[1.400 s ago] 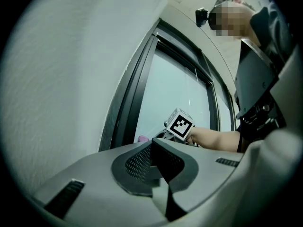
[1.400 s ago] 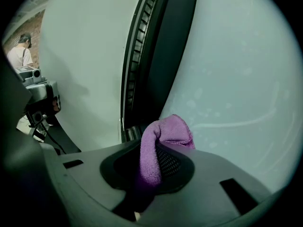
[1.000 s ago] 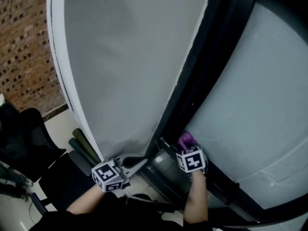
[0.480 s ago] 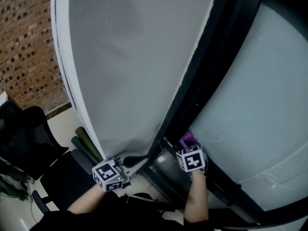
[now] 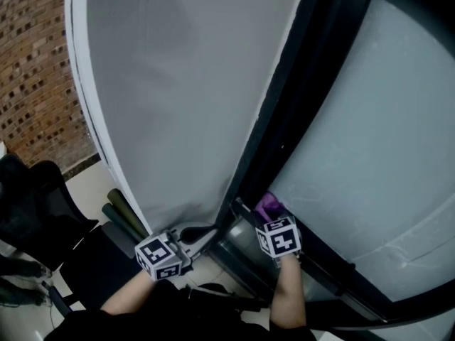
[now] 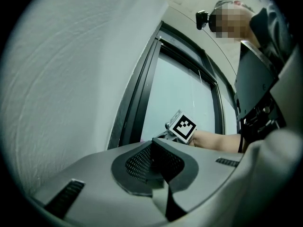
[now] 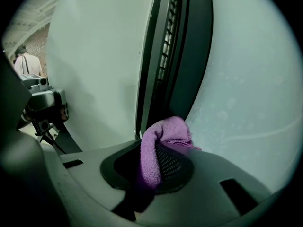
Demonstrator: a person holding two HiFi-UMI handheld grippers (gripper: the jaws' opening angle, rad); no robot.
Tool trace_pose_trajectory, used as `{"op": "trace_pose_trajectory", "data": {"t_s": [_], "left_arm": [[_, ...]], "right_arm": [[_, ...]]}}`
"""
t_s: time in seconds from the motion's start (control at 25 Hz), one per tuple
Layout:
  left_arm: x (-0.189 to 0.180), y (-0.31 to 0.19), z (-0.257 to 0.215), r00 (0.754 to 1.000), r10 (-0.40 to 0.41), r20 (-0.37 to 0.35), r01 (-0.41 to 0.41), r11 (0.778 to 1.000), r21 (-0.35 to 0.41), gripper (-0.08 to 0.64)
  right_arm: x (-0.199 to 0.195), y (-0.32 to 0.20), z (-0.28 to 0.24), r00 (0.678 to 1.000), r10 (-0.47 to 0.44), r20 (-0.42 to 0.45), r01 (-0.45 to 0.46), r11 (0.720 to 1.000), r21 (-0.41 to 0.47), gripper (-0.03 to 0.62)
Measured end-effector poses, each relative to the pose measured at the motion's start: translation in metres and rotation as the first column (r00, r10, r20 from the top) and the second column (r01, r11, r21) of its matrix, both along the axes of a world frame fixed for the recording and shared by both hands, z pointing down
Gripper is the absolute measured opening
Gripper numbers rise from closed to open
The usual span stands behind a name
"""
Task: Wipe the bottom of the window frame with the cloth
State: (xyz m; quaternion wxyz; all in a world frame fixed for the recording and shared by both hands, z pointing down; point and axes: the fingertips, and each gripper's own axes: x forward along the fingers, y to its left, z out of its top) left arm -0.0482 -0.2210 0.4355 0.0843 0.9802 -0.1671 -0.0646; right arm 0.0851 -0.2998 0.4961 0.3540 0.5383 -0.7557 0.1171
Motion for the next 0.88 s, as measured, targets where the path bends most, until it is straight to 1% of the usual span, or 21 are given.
{"op": "trace_pose_trajectory", "data": {"t_s": [0.08,0.16,0.24,0.32,0.44,0.56,0.64,0.76,0.88], "left_arm": [[0.002,0.001,-0.001,1.0,0.008,-0.001,-0.008,1.0,0.001,-0.008],[0.005,0.002,-0.001,1.0,0.018,0.0,-0.018,1.0,0.003,-0.008],[0.007,0.003,-0.001,1.0,0.027,0.002,-0.027,1.0,0.004,-0.008],[0.009,0.002,-0.001,1.0,0.031,0.004,-0.031,0.999,0.006,-0.008],[0.013,0.002,-0.003,0.999,0.036,0.004,-0.036,0.999,0.009,-0.008],[0.016,0.003,-0.007,0.999,0.044,-0.001,-0.044,0.999,0.015,-0.008],[0.021,0.001,-0.012,0.999,0.051,-0.006,-0.051,0.998,0.025,-0.008],[0.028,0.001,-0.016,0.998,0.062,-0.01,-0.062,0.997,0.036,-0.008],[0.028,-0.001,-0.018,0.999,0.041,-0.023,-0.04,0.998,0.038,-0.008]], "right_arm": [[-0.005,0.008,-0.004,0.998,-0.02,0.066,0.019,1.0,0.009,0.067],[-0.01,0.017,-0.009,0.987,-0.04,0.158,0.038,0.999,0.018,0.067],[-0.013,0.027,-0.015,0.966,-0.052,0.253,0.045,0.998,0.035,0.067],[-0.013,0.037,-0.022,0.944,-0.056,0.324,0.038,0.997,0.061,0.067],[-0.009,0.054,-0.032,0.925,-0.076,0.371,0.036,0.993,0.115,0.067],[-0.006,0.074,-0.04,0.903,-0.118,0.414,0.051,0.984,0.17,0.067],[-0.002,0.083,-0.049,0.873,-0.145,0.465,0.048,0.975,0.215,0.067],[0.008,0.096,-0.06,0.815,-0.173,0.553,0.011,0.959,0.283,0.067],[0.011,0.107,-0.07,0.752,-0.211,0.624,-0.035,0.933,0.357,0.067]]}}
